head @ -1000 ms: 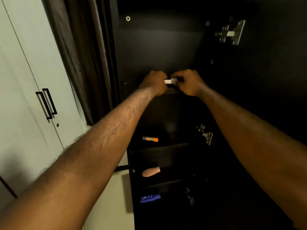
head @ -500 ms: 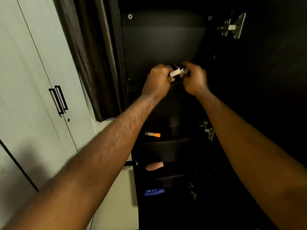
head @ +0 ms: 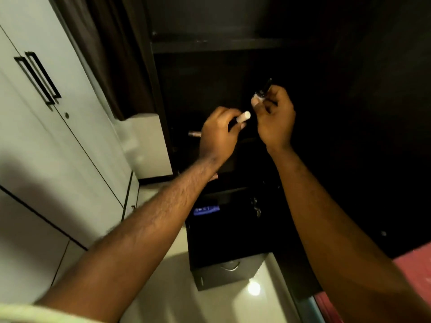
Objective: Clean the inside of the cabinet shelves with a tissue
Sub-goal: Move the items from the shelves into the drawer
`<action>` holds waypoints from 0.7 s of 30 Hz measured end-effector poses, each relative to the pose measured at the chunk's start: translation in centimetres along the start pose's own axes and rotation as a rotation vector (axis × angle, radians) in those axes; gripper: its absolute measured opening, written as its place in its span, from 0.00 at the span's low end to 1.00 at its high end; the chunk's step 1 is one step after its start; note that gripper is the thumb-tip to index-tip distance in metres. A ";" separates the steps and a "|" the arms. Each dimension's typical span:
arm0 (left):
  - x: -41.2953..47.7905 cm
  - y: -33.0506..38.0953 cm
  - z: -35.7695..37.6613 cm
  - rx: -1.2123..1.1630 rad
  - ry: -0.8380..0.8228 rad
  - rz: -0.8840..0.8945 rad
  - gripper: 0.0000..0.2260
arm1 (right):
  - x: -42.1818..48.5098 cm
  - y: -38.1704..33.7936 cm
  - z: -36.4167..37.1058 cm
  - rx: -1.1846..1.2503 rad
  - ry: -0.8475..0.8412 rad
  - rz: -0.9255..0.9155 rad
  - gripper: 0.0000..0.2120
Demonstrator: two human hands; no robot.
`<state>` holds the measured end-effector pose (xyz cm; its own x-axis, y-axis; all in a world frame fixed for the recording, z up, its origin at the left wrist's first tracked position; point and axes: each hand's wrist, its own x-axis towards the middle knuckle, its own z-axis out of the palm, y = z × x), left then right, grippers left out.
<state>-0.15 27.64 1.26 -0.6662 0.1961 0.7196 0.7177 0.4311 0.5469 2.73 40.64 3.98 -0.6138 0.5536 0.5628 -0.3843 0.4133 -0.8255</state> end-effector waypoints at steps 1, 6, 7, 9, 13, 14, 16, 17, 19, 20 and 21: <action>-1.2 -0.9 0.7 -0.005 -0.050 -0.032 0.10 | -1.1 1.6 -0.1 -0.002 -0.003 0.039 0.13; -6.9 -4.8 4.3 -0.007 -0.225 -0.189 0.08 | -6.9 8.8 -0.6 -0.086 -0.003 0.276 0.12; -8.3 -5.6 5.1 -0.027 -0.264 -0.255 0.08 | -8.3 10.5 -0.7 -0.113 -0.010 0.322 0.12; -11.1 -6.9 6.7 -0.112 -0.360 -0.427 0.08 | -11.1 13.9 -1.0 -0.153 -0.002 0.404 0.12; -17.3 -9.7 10.9 -0.131 -0.472 -0.599 0.06 | -17.0 20.8 -3.2 -0.253 -0.073 0.532 0.13; -18.9 -10.3 12.1 -0.134 -0.509 -0.647 0.07 | -18.8 22.7 -3.7 -0.299 -0.093 0.571 0.14; -21.9 -12.1 14.4 -0.126 -0.567 -0.734 0.08 | -22.4 26.1 -4.3 -0.341 -0.091 0.652 0.14; -23.2 -13.1 15.8 -0.114 -0.582 -0.775 0.09 | -24.2 28.0 -4.4 -0.356 -0.045 0.683 0.14; -25.9 -14.9 18.3 -0.121 -0.600 -0.831 0.11 | -27.5 31.2 -4.4 -0.372 0.098 0.734 0.13; -26.6 -15.5 19.0 -0.131 -0.602 -0.844 0.12 | -28.7 32.2 -4.2 -0.373 0.151 0.752 0.13; -27.2 -16.2 19.8 -0.134 -0.614 -0.851 0.13 | -29.7 33.3 -4.2 -0.370 0.183 0.784 0.14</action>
<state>2.35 32.72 -35.68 -0.9216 0.3028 -0.2427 -0.0425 0.5429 0.8387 11.07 40.93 -40.05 -0.4746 0.8697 -0.1354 0.3679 0.0563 -0.9282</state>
